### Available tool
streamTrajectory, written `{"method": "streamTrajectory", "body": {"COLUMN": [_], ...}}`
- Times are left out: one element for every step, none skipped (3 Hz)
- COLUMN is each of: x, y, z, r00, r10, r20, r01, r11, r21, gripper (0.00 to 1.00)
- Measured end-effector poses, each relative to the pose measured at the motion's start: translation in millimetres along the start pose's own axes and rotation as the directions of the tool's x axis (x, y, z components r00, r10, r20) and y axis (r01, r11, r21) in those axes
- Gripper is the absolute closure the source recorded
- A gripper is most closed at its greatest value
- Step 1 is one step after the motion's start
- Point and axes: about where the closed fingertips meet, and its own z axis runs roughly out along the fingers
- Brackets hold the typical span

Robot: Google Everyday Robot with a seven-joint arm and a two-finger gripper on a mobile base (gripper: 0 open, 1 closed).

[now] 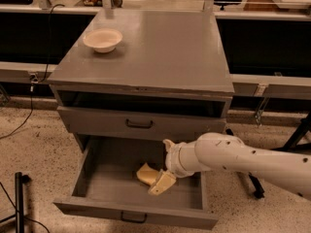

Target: Pick sponge from middle drawer and place on counter

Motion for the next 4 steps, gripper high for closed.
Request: {"method": "streamTrajectory", "body": {"x": [11,12,20,38], "y": [-17,-28,-27,-25], "z": [52,61,81,117], "r00": [0.988,0.981,0.986,0.987], "r10": [0.088,0.108,0.093,0.051], "r20": [0.124,0.160,0.137,0.153], "r01": [-0.095,-0.124,-0.106,-0.067], "r11": [0.9939,0.9877,0.9902,0.9928], "r21": [0.055,0.095,0.091,0.100], "gripper": [0.00,0.00,0.00,0.00]}}
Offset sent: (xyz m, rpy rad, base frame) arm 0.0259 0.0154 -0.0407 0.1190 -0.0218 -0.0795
